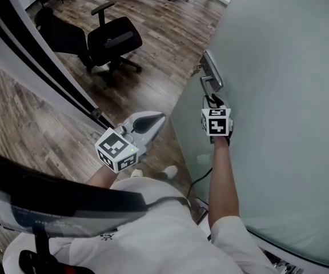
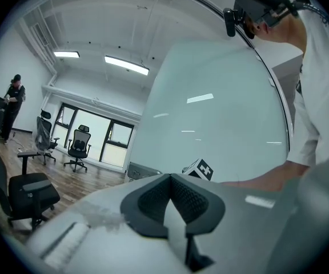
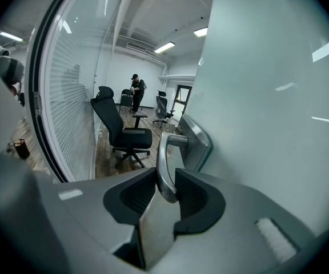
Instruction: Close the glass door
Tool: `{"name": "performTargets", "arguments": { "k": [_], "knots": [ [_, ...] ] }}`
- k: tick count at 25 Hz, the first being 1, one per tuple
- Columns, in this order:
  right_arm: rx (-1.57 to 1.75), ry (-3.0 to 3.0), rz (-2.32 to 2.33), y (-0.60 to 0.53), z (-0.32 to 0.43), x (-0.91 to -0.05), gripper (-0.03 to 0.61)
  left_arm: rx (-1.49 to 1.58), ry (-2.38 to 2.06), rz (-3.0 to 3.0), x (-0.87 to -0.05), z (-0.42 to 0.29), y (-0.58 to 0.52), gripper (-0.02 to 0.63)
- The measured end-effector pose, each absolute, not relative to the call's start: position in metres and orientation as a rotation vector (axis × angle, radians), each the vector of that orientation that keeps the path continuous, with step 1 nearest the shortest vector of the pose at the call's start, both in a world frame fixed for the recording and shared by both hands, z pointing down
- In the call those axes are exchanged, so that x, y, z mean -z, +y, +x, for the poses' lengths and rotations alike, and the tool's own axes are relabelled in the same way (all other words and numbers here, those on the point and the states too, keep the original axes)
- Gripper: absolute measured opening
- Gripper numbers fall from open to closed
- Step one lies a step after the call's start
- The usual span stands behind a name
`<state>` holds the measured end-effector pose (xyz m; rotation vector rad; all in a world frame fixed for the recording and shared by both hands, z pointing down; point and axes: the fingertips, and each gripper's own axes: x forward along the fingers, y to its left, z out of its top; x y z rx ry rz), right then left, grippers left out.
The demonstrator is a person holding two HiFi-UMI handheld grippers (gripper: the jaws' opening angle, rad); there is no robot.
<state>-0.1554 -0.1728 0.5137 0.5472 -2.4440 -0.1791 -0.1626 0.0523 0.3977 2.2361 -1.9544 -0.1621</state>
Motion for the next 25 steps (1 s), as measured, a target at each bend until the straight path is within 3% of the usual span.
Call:
{"name": "performTargets", "arguments": {
  "k": [25],
  "knots": [
    [0.293, -2.507, 0.319, -0.020, -0.164, -0.507, 0.109, 0.245, -2.063, 2.142, -0.392, -0.190, 0.166, 0.005]
  ]
}}
